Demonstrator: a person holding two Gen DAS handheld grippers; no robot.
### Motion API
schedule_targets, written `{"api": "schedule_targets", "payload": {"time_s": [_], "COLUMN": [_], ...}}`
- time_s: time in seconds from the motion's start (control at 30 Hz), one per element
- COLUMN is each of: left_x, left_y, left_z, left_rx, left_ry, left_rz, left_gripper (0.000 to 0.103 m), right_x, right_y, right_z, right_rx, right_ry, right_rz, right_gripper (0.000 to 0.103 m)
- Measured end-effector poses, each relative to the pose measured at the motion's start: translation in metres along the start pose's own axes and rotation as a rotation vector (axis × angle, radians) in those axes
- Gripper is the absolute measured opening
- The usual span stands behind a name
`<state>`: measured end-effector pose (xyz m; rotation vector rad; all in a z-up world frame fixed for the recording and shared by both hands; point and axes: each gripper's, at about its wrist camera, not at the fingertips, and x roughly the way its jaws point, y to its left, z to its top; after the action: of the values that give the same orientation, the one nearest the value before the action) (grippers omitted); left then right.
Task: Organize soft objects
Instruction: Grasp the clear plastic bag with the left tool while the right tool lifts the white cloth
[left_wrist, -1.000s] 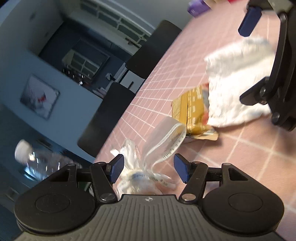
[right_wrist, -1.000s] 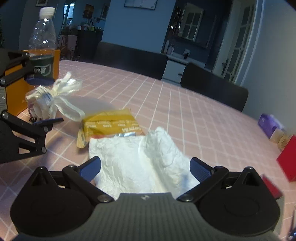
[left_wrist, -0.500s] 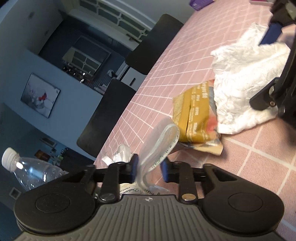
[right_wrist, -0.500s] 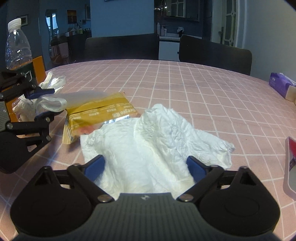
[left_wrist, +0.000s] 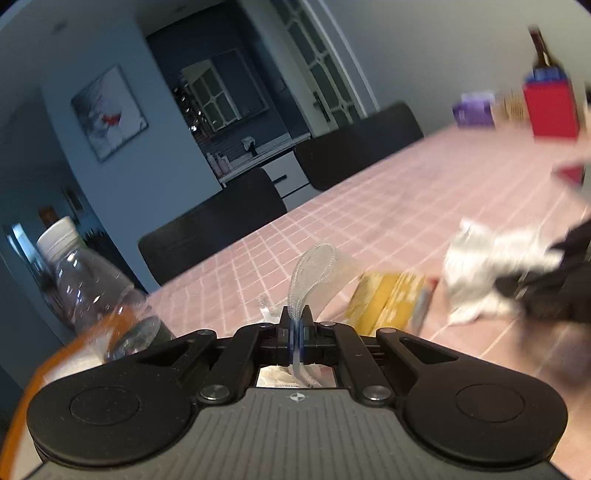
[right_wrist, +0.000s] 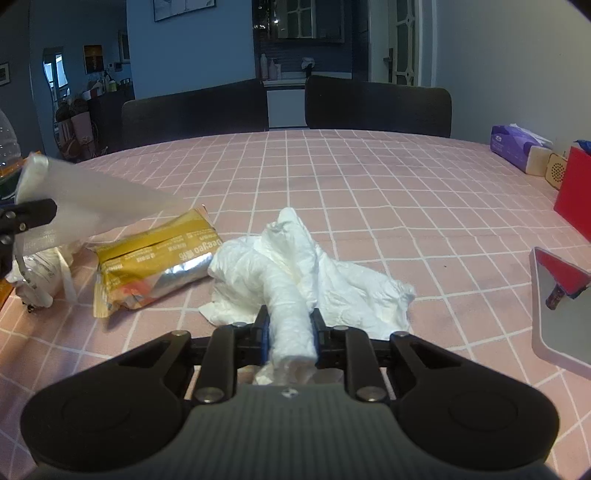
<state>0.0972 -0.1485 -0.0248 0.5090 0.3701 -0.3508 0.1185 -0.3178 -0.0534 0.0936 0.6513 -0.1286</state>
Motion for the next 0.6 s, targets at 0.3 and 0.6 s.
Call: {"api": "schedule_targets", "payload": {"time_s": [0.3,0.6], "left_x": [-0.042,-0.08], "left_y": [0.041,0.065], "left_z": [-0.005,-0.015], "left_rx": [-0.315,-0.392], "left_ry": [0.013,-0.039], "left_rz": [-0.177,-0.139], "left_gripper": [0.002,0.001], "right_x": [-0.061,-0.119], "right_y": [0.025,0.042], "right_z": [-0.006,-0.006], "right_rx": [-0.041,-0.038], "right_ry": [-0.079,-0.143], "right_rz": [0.058,0.167], "right_gripper": [0.018,0.018]}}
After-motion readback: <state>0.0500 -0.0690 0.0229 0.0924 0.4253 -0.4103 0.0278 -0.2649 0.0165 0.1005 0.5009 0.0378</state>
